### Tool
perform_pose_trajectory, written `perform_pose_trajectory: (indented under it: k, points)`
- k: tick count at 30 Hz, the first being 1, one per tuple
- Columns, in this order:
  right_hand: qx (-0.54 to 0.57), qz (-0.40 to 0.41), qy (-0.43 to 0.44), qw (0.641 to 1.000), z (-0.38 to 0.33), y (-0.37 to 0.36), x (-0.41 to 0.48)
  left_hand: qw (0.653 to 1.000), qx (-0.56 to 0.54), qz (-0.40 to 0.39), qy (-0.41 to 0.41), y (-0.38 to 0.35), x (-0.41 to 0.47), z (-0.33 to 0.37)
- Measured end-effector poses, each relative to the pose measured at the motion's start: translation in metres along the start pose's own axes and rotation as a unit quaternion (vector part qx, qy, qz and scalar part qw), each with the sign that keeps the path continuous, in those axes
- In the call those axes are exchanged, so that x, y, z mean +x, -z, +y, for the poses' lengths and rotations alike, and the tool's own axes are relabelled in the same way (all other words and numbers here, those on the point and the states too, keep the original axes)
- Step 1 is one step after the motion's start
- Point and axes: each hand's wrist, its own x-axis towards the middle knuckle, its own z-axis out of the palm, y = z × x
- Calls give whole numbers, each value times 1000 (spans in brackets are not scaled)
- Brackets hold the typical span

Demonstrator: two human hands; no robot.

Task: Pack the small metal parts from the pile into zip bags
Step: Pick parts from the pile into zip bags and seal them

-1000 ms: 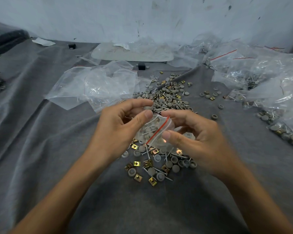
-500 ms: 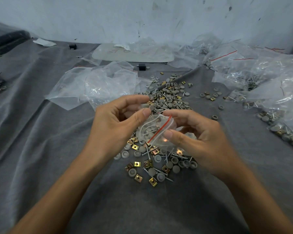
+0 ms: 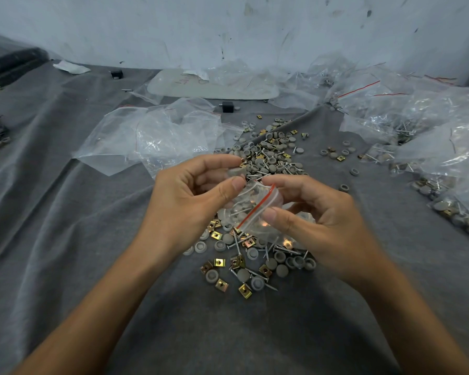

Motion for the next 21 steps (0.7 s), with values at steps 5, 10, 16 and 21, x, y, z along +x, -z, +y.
perform_pose_trajectory:
  k: [5, 10, 16, 21]
  points:
    - [-15, -3, -2, 1000, -1, 1, 1, 1000, -15, -12, 13, 1, 0, 1]
    - [-7, -4, -4, 1000, -2, 0, 1, 999, -8, -31, 20, -1, 0, -1]
    - [-12, -2, 2, 1000, -3, 1, 0, 999, 11, -44, 21, -1, 1, -1]
    - [-15, -1, 0, 1000, -3, 1, 1, 999, 14, -51, 7, -1, 1, -2]
